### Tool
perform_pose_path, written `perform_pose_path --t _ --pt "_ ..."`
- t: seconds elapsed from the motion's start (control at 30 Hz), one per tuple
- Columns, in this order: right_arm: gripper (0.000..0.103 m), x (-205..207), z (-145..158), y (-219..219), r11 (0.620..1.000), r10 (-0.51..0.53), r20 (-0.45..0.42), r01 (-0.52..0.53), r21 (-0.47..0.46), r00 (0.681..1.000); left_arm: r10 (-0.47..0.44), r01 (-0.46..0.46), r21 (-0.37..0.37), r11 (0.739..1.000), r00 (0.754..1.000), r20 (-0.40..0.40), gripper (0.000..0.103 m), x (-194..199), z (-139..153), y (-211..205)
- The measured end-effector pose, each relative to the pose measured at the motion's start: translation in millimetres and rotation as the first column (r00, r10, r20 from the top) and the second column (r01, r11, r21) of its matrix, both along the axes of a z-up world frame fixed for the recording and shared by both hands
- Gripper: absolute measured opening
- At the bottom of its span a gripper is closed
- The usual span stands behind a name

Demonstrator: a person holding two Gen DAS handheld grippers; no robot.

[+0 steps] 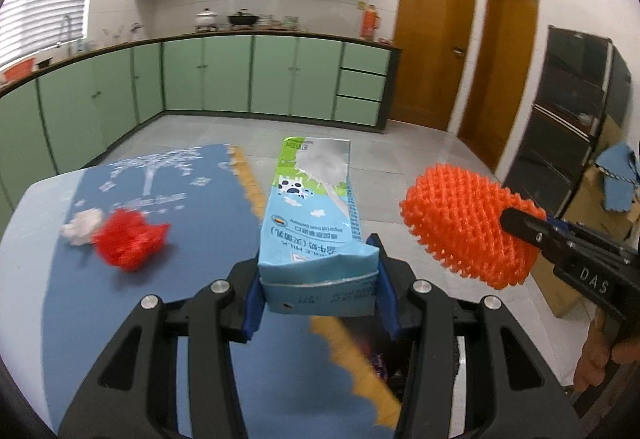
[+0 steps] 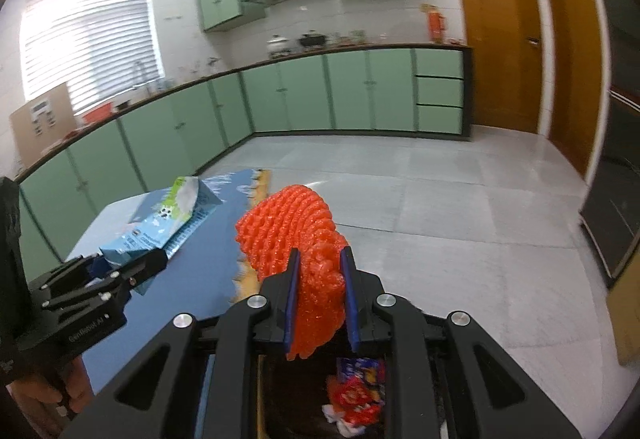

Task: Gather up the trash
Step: 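Carry the milk carton and foam net over the bin and open both tools, then grasp the white tissue with the left tool while the right tool grasps the red bag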

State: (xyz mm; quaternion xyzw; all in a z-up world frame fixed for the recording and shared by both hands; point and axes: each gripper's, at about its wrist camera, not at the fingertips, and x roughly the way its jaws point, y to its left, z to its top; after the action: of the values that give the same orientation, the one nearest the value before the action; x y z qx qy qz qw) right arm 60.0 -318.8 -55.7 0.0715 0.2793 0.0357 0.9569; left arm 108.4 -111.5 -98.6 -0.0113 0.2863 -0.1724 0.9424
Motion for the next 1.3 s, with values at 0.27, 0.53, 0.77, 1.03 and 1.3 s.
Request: perform_pose_path --t 0.27,0.53,0.77,1.03,1.3 --pt "0.019 -5 -37 -43 0.991 -0.131 -0.092 0.132 0.000 0.987 -0.138 0.138 0.000 0.990 0.987 -0.086 0.044 18 -29 -48" --pt "0.020 3 -76 -63 0.982 -0.182 -0.191 0.187 0.007 0.965 -0.208 0.213 0.000 0.977 0.954 -0.216 0.045 30 -59 -72" --pt "0.034 10 -93 -68 0.981 -0.183 -0.239 0.193 0.018 0.954 -0.198 0.201 -0.007 0.980 0.958 -0.209 0.049 30 -58 -68" --pt "0.069 8 -66 -53 0.984 -0.177 -0.165 0.180 0.005 0.970 -0.135 0.133 -0.023 0.991 0.977 -0.165 0.051 26 -39 -42" --pt "0.087 18 -28 -8 0.996 -0.094 -0.068 0.094 0.007 0.993 0.047 -0.049 -0.016 0.999 0.996 -0.070 0.059 14 -10 32"
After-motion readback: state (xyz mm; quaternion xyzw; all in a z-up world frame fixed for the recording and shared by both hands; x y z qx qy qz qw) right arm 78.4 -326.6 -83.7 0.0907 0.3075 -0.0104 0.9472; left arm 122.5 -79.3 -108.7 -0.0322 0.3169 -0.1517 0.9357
